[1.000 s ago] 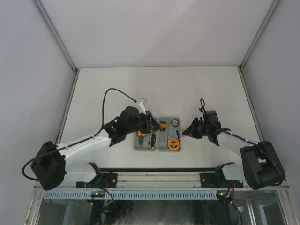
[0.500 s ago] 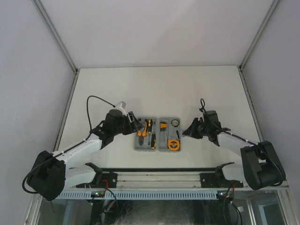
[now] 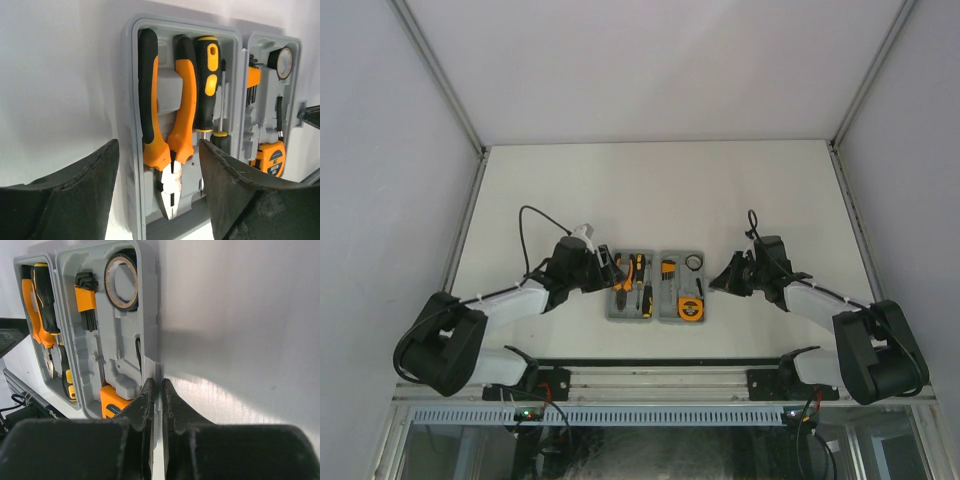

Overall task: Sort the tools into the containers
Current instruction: Close the storage box at the center of the board.

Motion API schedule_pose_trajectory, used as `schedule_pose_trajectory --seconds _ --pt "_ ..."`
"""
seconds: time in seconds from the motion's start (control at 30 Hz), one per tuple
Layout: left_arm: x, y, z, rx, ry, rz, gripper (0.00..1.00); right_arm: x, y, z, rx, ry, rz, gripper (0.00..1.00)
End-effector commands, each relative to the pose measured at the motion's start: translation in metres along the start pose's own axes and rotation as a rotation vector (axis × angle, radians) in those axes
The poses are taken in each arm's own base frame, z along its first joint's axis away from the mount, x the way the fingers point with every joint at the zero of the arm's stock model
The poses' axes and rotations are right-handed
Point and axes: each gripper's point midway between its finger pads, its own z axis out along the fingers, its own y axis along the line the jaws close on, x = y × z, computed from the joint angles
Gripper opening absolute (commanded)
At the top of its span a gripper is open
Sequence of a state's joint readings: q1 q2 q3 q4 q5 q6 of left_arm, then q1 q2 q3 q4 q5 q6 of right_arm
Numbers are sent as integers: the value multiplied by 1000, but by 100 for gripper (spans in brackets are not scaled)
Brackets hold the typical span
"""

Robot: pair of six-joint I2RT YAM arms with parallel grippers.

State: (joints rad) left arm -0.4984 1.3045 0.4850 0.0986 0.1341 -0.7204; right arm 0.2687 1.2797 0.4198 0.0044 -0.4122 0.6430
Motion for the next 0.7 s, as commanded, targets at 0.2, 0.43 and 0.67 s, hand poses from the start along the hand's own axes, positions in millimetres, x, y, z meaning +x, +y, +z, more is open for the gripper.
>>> schedule_pose_trajectory --seconds 0.2,0.43,0.67 --pt "1 -23 8 172 -8 43 64 9 -9 1 22 28 -4 0" --pt "-7 -43 -8 262 -39 62 52 9 -7 2 6 32 0 0" --pt "-19 -63 -26 332 -82 61 41 8 -5 3 2 31 0 0"
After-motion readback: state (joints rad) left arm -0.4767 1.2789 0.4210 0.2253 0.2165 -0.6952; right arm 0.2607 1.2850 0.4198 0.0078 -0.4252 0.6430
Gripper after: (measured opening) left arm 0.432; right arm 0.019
